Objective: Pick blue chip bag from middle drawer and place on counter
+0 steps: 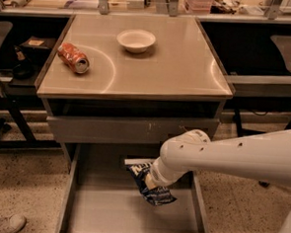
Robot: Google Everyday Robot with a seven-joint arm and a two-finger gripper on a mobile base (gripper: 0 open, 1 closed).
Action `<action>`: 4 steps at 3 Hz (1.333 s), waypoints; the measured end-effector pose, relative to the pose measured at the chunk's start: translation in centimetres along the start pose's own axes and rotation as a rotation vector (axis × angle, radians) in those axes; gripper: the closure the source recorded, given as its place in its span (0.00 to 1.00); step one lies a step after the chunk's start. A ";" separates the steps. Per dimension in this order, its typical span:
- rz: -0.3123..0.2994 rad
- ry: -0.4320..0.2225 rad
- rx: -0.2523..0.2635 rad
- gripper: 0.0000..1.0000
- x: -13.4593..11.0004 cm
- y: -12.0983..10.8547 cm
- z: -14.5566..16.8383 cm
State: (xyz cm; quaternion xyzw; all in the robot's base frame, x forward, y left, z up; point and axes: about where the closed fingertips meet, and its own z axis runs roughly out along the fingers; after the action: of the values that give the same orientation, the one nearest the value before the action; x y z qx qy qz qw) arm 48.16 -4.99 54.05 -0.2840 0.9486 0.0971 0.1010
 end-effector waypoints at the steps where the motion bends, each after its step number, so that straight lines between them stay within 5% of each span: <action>1: 0.007 -0.020 0.029 1.00 -0.4 -0.5 -2.3; 3: 0.091 -0.077 0.204 1.00 -0.1 -3.9 -15.3; 4: 0.091 -0.077 0.204 1.00 -0.1 -3.9 -15.3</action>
Offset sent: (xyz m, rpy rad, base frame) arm 0.0022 -0.0734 0.1525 -0.1221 -0.1744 -0.1898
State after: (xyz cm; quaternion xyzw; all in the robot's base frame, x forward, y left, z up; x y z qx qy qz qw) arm 48.31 -11.78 68.29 -0.2250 0.9608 0.0151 0.1614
